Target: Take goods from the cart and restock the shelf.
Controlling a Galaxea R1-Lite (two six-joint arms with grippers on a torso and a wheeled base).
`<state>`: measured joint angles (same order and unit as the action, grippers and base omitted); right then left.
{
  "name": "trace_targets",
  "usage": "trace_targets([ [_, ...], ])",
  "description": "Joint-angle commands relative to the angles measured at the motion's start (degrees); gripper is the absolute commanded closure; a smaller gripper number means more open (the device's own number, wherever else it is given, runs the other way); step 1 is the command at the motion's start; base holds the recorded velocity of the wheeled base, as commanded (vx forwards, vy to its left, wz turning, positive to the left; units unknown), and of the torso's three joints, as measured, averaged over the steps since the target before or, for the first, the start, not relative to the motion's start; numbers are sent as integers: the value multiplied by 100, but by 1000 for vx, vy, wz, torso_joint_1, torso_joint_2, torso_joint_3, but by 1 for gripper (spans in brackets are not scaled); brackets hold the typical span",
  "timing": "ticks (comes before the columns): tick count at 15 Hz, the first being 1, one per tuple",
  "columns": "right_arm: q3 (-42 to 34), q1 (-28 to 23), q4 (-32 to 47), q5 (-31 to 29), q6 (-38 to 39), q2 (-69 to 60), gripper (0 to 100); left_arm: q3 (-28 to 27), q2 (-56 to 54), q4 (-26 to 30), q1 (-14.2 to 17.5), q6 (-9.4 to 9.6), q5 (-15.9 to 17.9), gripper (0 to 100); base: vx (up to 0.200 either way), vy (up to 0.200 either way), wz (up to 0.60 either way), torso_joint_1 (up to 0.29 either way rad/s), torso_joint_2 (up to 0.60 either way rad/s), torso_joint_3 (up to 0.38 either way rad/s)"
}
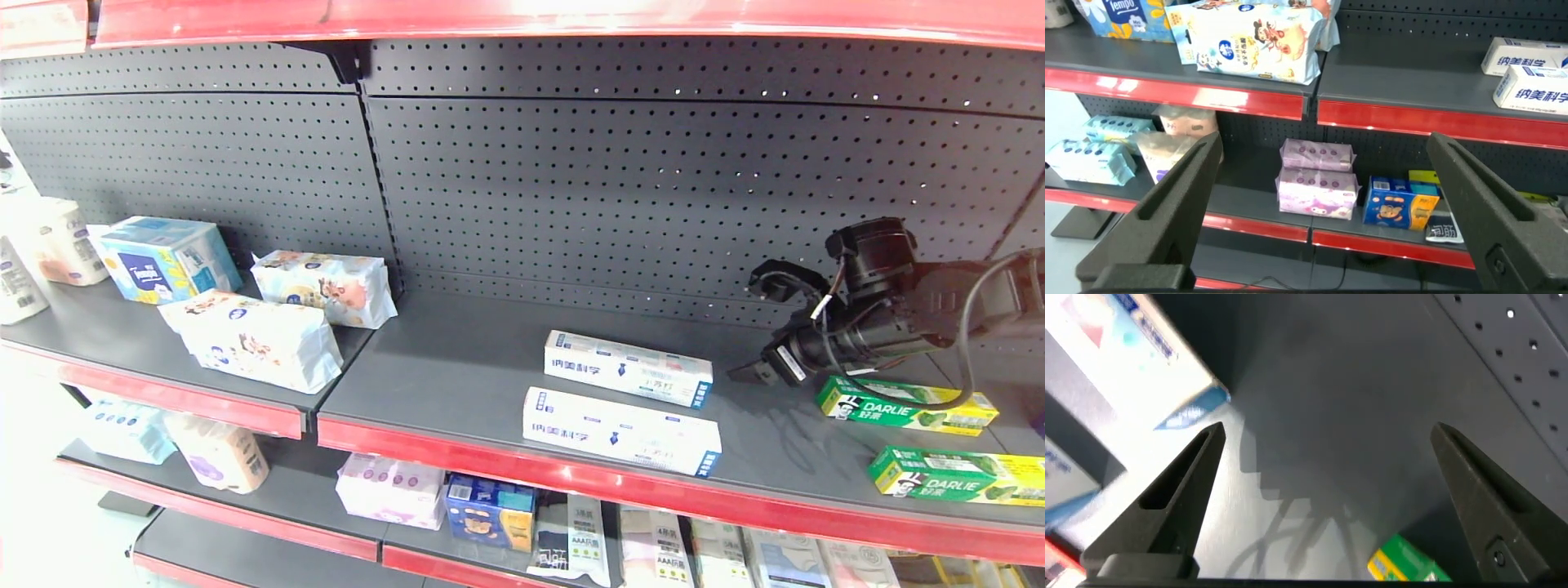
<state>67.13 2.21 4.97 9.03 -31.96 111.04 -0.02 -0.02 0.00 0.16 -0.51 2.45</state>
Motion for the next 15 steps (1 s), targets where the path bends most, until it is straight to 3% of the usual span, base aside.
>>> trace_targets([
  [1, -280, -45, 4, 28, -3, -347, 0, 2, 2, 0, 2, -2, 1, 0, 0, 0, 0, 0, 0, 0],
  [9, -1308, 8, -40, 107, 24, -1331, 0, 2, 2, 0, 2, -2, 1, 0, 0, 0, 0, 0, 0, 0],
  [15, -1809, 412, -207, 99, 217, -1419, 0, 2, 2, 0, 2, -2, 1, 0, 0, 0, 0, 0, 0, 0],
])
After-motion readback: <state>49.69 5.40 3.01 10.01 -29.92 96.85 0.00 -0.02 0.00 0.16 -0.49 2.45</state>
